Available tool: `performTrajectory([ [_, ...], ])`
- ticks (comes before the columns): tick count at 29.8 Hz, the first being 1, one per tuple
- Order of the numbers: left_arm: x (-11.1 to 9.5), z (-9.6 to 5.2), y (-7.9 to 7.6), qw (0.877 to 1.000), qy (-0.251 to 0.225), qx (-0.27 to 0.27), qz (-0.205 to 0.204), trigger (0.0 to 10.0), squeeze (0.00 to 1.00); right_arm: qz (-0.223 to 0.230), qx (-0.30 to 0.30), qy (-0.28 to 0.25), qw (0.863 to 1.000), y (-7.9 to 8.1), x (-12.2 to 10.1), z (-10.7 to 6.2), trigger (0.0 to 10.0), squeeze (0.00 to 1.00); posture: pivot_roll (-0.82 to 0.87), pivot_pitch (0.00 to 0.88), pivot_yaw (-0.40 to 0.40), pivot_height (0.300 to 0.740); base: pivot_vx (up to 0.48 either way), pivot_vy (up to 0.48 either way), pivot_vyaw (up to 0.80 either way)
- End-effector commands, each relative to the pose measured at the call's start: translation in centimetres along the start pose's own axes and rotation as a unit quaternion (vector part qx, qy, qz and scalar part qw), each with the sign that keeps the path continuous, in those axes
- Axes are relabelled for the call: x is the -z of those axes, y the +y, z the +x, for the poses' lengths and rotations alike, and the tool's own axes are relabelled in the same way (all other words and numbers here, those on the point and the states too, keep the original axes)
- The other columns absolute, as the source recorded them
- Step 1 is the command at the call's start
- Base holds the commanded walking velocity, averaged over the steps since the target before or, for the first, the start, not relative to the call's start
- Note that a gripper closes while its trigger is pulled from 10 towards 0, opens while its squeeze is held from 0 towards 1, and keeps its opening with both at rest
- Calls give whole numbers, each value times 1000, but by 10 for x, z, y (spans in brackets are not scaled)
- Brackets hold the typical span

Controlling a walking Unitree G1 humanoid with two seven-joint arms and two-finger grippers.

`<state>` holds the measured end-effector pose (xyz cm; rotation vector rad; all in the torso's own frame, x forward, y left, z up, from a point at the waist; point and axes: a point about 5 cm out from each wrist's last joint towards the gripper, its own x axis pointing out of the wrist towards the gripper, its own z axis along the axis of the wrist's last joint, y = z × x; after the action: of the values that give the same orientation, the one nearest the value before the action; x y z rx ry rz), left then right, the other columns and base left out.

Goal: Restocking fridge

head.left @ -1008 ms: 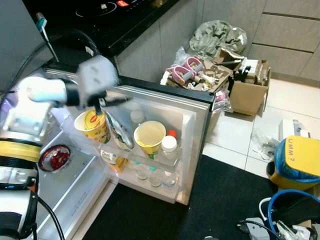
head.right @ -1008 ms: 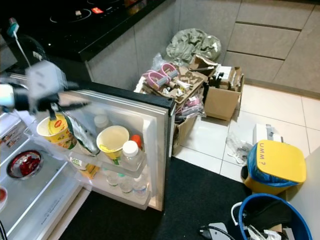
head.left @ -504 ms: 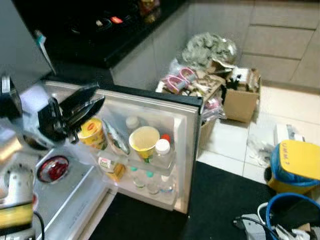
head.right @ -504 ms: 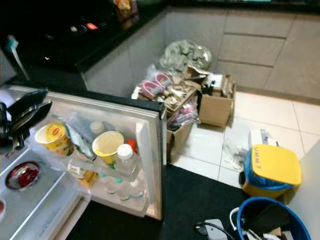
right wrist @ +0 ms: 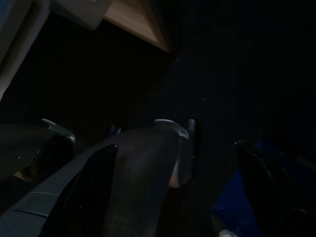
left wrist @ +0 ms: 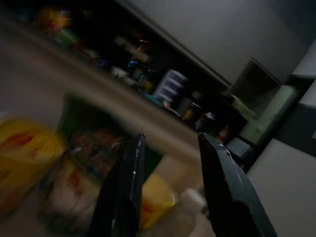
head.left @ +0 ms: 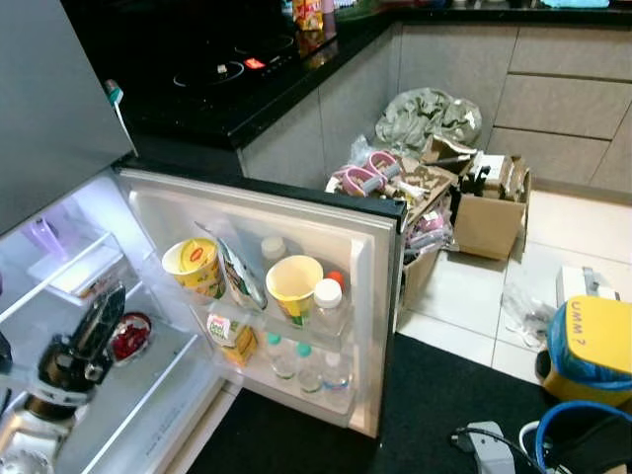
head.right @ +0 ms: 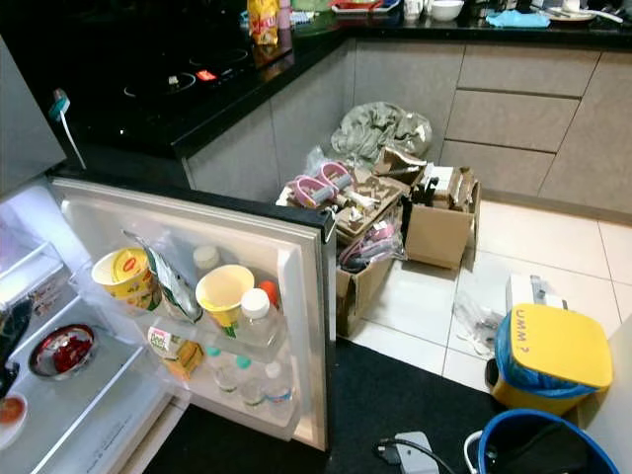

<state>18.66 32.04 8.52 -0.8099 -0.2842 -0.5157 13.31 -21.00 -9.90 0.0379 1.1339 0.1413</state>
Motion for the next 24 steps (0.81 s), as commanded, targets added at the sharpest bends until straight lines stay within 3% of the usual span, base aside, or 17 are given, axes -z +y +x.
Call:
performTrajectory([
  [1,17,-18,11,997,6,-68,-17,10000,0,-4,9,9,1000,-1,4,-1,10000,0,-56,18,50,740,0,0,0],
  [2,37,-33,21,989,30,-143,-32,10000,0,-8,20,11,1000,-5,4,-1,10000,0,-56,17,45,740,0,0,0],
  [4,37,-33,21,989,30,-143,-32,10000,0,-8,20,11,1000,-5,4,-1,10000,0,-56,17,45,740,0,0,0],
  [6,78,-61,37,948,106,-297,-51,10000,0,-17,41,16,999,-11,4,-3,10000,0,-54,13,41,740,0,0,0],
  [8,78,-61,37,948,106,-297,-51,10000,0,-17,41,16,999,-11,4,-3,10000,0,-54,13,41,740,0,0,0],
  [9,111,-92,43,867,171,-463,-67,10000,0,-19,52,14,998,-15,2,-4,10000,0,-62,4,38,740,0,0,0],
  [11,111,-92,43,867,171,-463,-67,10000,0,-19,52,14,998,-15,2,-4,10000,0,-62,4,38,740,0,0,0],
  [12,120,-104,43,835,189,-512,-68,10000,0,-19,54,13,998,-16,0,-4,10000,0,-62,4,38,740,0,0,0],
  [13,120,-104,43,835,189,-512,-68,10000,0,-19,54,13,998,-16,0,-4,10000,0,-62,4,38,740,0,0,0],
  [14,128,-115,41,806,212,-549,-61,10000,0,-21,59,12,998,-17,-1,-4,10000,0,-60,0,33,740,0,0,0],
  [15,128,-115,41,806,212,-549,-61,10000,0,-21,59,12,998,-17,-1,-4,10000,0,-60,0,33,740,0,0,0],
  [17,144,-128,34,769,276,-575,-46,10000,0,-8,59,12,998,-18,-2,-4,10000,0,-62,0,29,740,0,0,0],
  [18,144,-128,34,769,276,-575,-46,10000,0,-8,59,12,998,-18,-2,-4,10000,0,-62,0,29,740,0,0,0],
  [19,157,-135,27,744,356,-564,-24,10000,0,-9,58,12,998,-18,-3,-4,10000,0,-59,0,26,740,0,0,0],
  [20,157,-135,27,744,356,-564,-24,10000,0,-9,58,12,998,-18,-3,-4,10000,0,-59,0,26,740,0,0,0],
  [22,182,-149,11,691,508,-514,24,10000,0,-25,54,17,998,-18,-4,-4,10000,0,-60,0,25,740,0,0,653],
  [24,187,-153,7,674,536,-508,32,10000,0,-31,52,18,998,-17,-5,-4,10000,0,-62,0,23,740,0,0,800],
])
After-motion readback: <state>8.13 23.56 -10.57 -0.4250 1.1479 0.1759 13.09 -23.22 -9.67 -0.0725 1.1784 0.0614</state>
